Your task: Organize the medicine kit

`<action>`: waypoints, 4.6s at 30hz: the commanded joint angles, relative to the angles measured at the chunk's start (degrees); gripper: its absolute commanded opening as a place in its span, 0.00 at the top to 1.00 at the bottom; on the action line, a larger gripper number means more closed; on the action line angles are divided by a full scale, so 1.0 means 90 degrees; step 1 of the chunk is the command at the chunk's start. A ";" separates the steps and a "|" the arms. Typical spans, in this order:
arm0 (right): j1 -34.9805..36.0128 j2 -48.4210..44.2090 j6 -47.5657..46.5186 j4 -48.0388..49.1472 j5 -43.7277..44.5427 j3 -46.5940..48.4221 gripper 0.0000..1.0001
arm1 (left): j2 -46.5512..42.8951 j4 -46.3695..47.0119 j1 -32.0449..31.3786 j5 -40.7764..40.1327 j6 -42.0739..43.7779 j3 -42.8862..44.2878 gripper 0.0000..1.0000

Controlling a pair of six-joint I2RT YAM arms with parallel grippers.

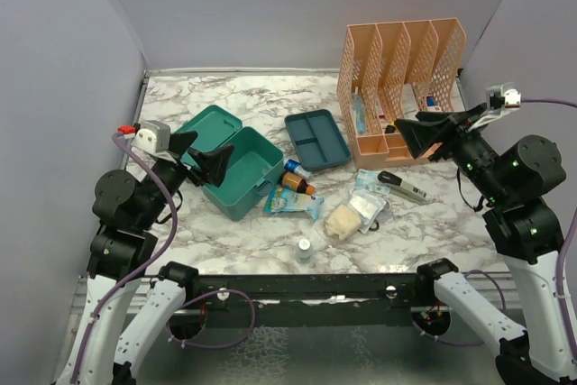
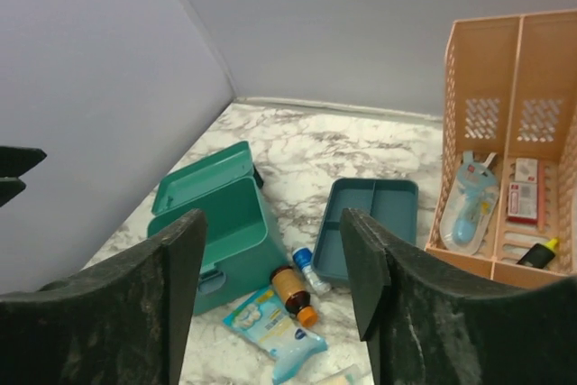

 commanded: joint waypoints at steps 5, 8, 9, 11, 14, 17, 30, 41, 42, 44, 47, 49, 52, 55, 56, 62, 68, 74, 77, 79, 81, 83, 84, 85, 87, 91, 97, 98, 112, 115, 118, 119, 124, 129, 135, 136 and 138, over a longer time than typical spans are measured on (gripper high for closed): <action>-0.0175 0.0064 0.0730 -0.0372 -0.1113 -0.0562 0.29 | -0.0261 0.0730 -0.0085 0.1606 -0.0086 -0.0207 0.01; -0.0191 -0.0013 0.0966 -0.0445 -0.1281 -0.0808 0.31 | -0.0398 0.1040 -0.0108 0.1976 -0.0376 -0.0383 0.01; -0.0194 -0.0031 0.0988 -0.0473 -0.1317 -0.0888 0.31 | -0.0410 0.1135 -0.0109 0.2163 -0.0450 -0.0431 0.01; -0.0200 -0.0053 0.0950 -0.0523 -0.1425 -0.1069 0.31 | -0.0364 0.1233 -0.0116 0.2506 -0.0580 -0.0518 0.01; -0.0205 0.0094 0.0678 -0.0611 -0.1793 -0.1351 0.32 | -0.0168 0.1279 -0.0120 0.2941 -0.0701 -0.0627 0.01; -0.0208 0.0499 0.0465 -0.0626 -0.2140 -0.1572 0.33 | 0.0071 0.1325 -0.0118 0.3431 -0.0802 -0.0720 0.01; 0.0035 0.2244 0.0630 0.0357 -0.1940 -0.2217 0.38 | 0.0151 0.1016 -0.0203 0.3551 -0.1057 -0.1402 0.01; 0.1425 0.2365 -0.0282 0.0869 -0.1758 -0.2929 0.39 | 0.0009 0.0950 -0.0203 0.3426 -0.0682 -0.1595 0.10; 0.1605 0.2222 -0.0400 0.0874 -0.1682 -0.3000 0.39 | 0.0030 0.0960 -0.0204 0.3358 -0.0646 -0.1560 0.10; 0.2020 0.1957 -0.0499 0.0867 -0.1322 -0.3124 0.37 | 0.0115 0.0956 -0.0202 0.3150 -0.0605 -0.1466 0.10; 0.2819 0.1676 -0.0420 0.0742 -0.0432 -0.3232 0.36 | 0.0238 0.0979 -0.0205 0.2829 -0.0636 -0.1343 0.10; 0.3371 0.1541 -0.0236 0.0612 0.0242 -0.3283 0.35 | 0.0299 0.1010 -0.0209 0.2637 -0.0628 -0.1297 0.10; 0.4178 0.1579 0.0041 0.0548 0.0914 -0.3326 0.34 | 0.0343 0.1060 -0.0201 0.2349 -0.0621 -0.1250 0.10; 0.5019 0.2040 0.0263 0.0355 0.1595 -0.3138 0.34 | 0.0375 0.1016 -0.0202 0.2147 -0.0590 -0.1204 0.10; 0.5193 0.2220 0.0325 0.0219 0.1849 -0.2991 0.34 | 0.0378 0.0992 -0.0203 0.2097 -0.0570 -0.1197 0.10; 0.5700 0.2878 0.0231 0.0009 0.2059 -0.2758 0.35 | 0.0463 0.0965 -0.0204 0.1903 -0.0543 -0.1254 0.09; 0.5714 0.2978 0.0047 0.0186 0.1815 -0.2870 0.38 | 0.0602 0.1109 -0.0204 0.1780 -0.0598 -0.1287 0.09; 0.5714 0.3164 -0.0255 0.0546 0.1690 -0.2801 0.42 | 0.0795 0.1338 -0.0203 0.1690 -0.0552 -0.1283 0.09; 0.5714 0.3312 -0.0392 0.0718 0.1565 -0.2786 0.44 | 0.0908 0.1391 -0.0202 0.1687 -0.0470 -0.1276 0.09; 0.5714 0.3416 -0.0474 0.0800 0.1447 -0.2765 0.47 | 0.0947 0.1409 -0.0206 0.1701 -0.0404 -0.1305 0.09; 0.5714 0.3523 -0.0512 0.0830 0.1503 -0.2743 0.52 | 0.0978 0.1435 -0.0202 0.1687 -0.0365 -0.1339 0.09; 0.5714 0.3595 -0.0549 0.0802 0.1606 -0.2673 0.54 | 0.1006 0.1452 -0.0210 0.1683 -0.0356 -0.1364 0.09; 0.5719 0.3608 -0.0545 0.0814 0.1657 -0.2643 0.54 | 0.1008 0.1467 -0.0207 0.1690 -0.0349 -0.1370 0.09; 0.5715 0.3621 -0.0551 0.0841 0.1704 -0.2622 0.54 | 0.1010 0.1483 -0.0207 0.1690 -0.0350 -0.1398 0.09; 0.5714 0.3648 -0.0542 0.0881 0.1734 -0.2572 0.53 | 0.1017 0.1524 -0.0208 0.1718 -0.0373 -0.1440 0.09; 0.5715 0.3734 -0.0402 0.0913 0.1887 -0.2526 0.53 | 0.0975 0.1524 -0.0205 0.1740 -0.0431 -0.1489 0.09; 0.5715 0.3785 -0.0249 0.1018 0.2116 -0.2531 0.71 | 0.0893 0.1407 -0.0205 0.1630 -0.0417 -0.1563 0.07; 0.5722 0.3790 -0.0233 0.1032 0.2112 -0.2538 0.74 | 0.0902 0.1344 -0.0207 0.1614 -0.0411 -0.1563 0.06; 0.5355 0.3888 -0.0052 0.0052 0.1506 -0.1060 0.81 | 0.1012 0.1174 -0.0207 0.2946 -0.0017 -0.1939 0.06; 0.4999 0.3874 -0.0327 -0.0100 0.0957 -0.0702 0.81 | 0.1148 0.1219 -0.0208 0.3453 0.0284 -0.2012 0.07; 0.4511 0.3823 -0.0638 -0.0279 0.0227 -0.0343 0.81 | 0.1284 0.1275 -0.0218 0.3874 0.0467 -0.2016 0.07; 0.4350 0.3804 -0.0727 -0.0325 -0.0036 -0.0252 0.81 | 0.1332 0.1322 -0.0214 0.4031 0.0502 -0.2000 0.07; 0.3676 0.3858 -0.1153 -0.0648 -0.1040 0.0293 0.81 | 0.1503 0.1580 -0.0216 0.4650 0.0522 -0.2035 0.07; 0.3586 0.4188 -0.1535 -0.0983 -0.1699 0.0908 0.82 | 0.1838 0.1769 -0.0316 0.4768 0.0367 -0.2001 0.09; 0.3549 0.4497 -0.1660 -0.1008 -0.2343 0.1284 0.82 | 0.2113 0.1812 -0.0442 0.5116 0.0320 -0.1936 0.16; 0.3547 0.4528 -0.1686 -0.0993 -0.2452 0.1315 0.82 | 0.2124 0.1805 -0.0459 0.5180 0.0308 -0.1926 0.19; 0.3541 0.4594 -0.1730 -0.0967 -0.2628 0.1355 0.82 | 0.2141 0.1814 -0.0489 0.5250 0.0254 -0.1908 0.23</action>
